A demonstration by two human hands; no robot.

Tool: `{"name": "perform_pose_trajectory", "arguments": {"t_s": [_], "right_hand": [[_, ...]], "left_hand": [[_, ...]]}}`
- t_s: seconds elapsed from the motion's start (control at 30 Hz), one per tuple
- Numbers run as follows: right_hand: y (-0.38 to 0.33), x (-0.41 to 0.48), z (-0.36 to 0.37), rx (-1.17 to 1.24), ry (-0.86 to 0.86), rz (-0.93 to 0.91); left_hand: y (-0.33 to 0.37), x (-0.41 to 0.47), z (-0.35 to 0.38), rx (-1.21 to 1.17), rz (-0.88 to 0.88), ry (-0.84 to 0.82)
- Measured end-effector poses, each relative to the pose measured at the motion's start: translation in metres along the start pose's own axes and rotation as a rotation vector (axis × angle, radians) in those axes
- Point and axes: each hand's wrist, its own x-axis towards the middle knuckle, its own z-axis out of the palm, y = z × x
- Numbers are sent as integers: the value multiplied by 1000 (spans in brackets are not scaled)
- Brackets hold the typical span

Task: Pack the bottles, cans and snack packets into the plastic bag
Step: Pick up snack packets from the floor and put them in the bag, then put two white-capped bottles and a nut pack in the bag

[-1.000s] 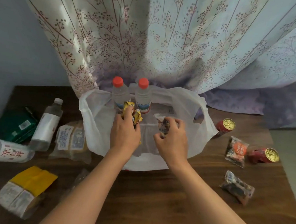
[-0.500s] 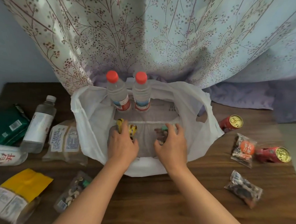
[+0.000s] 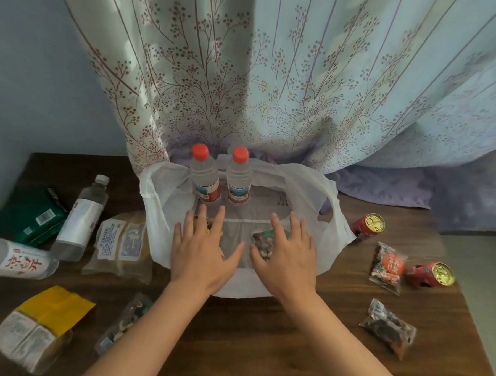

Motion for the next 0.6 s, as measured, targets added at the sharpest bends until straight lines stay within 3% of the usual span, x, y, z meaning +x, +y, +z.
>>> {"name": "perform_pose_trajectory", "arguments": {"t_s": [0.3, 0.6], "right_hand": [[-4, -37, -48, -36, 101, -180], [33, -87, -90, -91, 201, -224]], "left_hand": [[1, -36, -50, 74, 52, 90], [39, -89, -76, 84, 75, 182]]}}
